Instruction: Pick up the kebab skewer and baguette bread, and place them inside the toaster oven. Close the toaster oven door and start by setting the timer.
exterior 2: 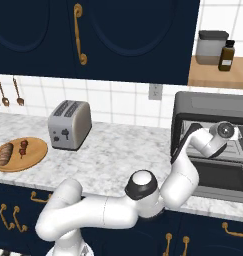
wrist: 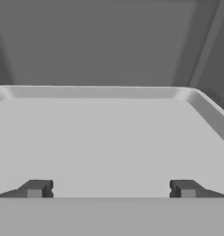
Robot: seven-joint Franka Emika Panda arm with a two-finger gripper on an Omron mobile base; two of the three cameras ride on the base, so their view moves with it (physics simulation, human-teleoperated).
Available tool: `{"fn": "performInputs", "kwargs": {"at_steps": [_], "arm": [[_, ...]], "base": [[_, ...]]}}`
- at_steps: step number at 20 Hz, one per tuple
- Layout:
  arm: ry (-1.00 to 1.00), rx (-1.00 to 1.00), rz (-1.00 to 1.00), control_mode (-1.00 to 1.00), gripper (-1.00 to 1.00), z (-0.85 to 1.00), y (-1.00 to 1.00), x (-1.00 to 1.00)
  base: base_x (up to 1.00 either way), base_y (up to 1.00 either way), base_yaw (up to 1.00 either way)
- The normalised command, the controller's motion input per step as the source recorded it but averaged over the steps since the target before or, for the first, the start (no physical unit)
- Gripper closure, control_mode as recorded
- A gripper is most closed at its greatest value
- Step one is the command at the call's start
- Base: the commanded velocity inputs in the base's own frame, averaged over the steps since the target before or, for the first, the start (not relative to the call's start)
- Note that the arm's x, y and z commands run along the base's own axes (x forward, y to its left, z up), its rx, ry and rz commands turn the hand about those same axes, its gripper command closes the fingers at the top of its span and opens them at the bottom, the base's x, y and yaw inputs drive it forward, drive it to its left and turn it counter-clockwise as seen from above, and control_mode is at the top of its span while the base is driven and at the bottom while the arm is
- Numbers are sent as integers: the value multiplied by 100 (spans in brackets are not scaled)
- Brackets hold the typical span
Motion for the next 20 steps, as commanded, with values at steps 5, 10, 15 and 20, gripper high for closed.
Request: {"fn": "performInputs", "kwargs": {"at_steps": [5,10,15,20], "arm": [[11,0,0,-100,-100,-49,0,-21],[12,0,0,-100,-100,-65,0,-37],[9,0,3,-100,-100,-76,-11,-49],[10,0,3,-100,-100,-75,-14,-56]], "base": [[0,0,0],[0,0,0],[0,0,0],[0,0,0]]}}
